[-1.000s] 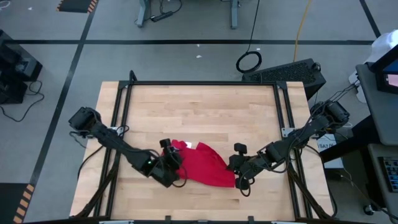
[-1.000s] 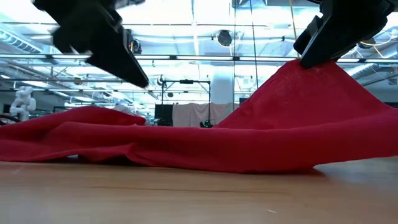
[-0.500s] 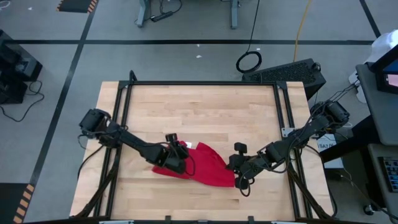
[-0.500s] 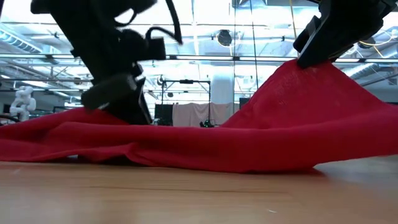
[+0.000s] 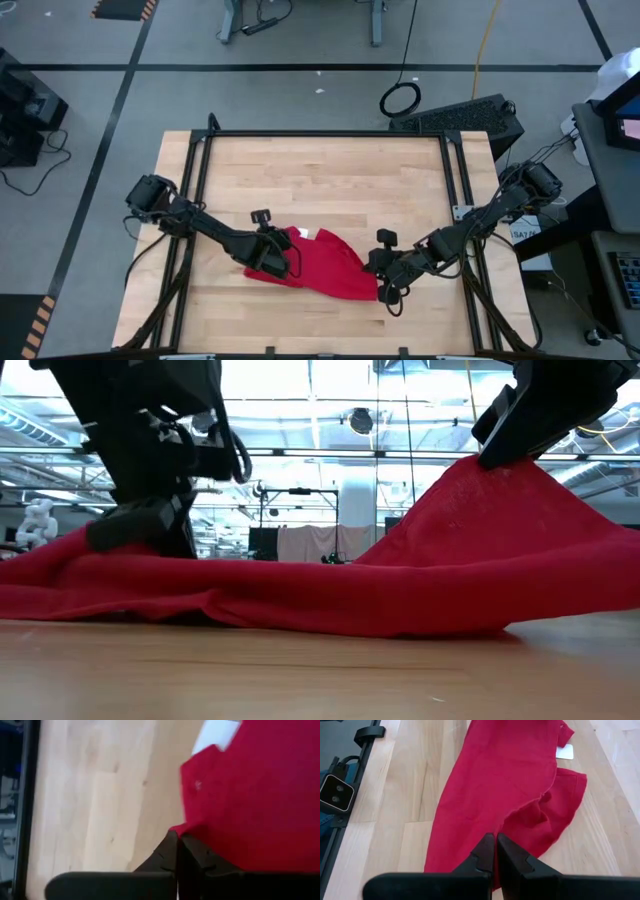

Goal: Roll towel
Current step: Roll the red towel

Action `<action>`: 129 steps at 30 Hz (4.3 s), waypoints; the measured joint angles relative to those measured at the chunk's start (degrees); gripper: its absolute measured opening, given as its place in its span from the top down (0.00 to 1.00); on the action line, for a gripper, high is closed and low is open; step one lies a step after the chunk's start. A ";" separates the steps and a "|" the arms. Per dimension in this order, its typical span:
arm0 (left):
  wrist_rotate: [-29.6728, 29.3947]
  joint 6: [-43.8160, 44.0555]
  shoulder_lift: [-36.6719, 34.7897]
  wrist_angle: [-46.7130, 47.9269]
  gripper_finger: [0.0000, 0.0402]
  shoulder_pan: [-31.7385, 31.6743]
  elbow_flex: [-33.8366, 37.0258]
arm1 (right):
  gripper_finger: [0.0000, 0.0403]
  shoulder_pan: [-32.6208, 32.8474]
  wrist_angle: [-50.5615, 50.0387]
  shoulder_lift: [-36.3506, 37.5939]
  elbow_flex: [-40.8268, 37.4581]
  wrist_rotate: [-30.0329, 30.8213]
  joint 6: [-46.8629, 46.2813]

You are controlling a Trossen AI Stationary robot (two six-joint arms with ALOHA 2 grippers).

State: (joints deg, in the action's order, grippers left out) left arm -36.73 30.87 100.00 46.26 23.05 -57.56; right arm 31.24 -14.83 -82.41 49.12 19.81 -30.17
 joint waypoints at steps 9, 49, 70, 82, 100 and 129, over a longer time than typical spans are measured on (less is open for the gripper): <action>-13.73 1.75 -11.91 2.27 0.99 3.12 -0.89 | 0.98 -0.19 0.14 1.25 -0.01 8.98 5.07; 14.68 -16.60 -35.25 -18.81 0.98 24.28 -4.57 | 0.98 14.29 -26.74 -5.02 25.40 4.37 -6.19; 20.77 -21.17 -18.45 -24.93 0.98 24.22 -4.52 | 0.98 13.66 -27.71 -10.44 25.40 -1.40 -2.24; 15.25 -28.42 -13.02 -31.91 0.98 21.00 -4.52 | 0.98 12.68 -40.53 -11.73 25.38 2.76 -11.93; 6.14 -36.49 -10.48 -59.09 0.98 11.44 -4.55 | 0.98 7.23 -67.20 -11.76 24.81 25.67 -24.94; 32.20 -34.14 5.31 -84.33 0.98 4.72 -6.29 | 0.49 20.88 -63.61 -11.78 25.35 14.62 -43.28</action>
State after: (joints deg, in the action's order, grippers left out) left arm -4.53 -3.27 105.32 -38.07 27.77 -63.86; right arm 52.13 -78.44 -94.19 74.48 34.43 -73.45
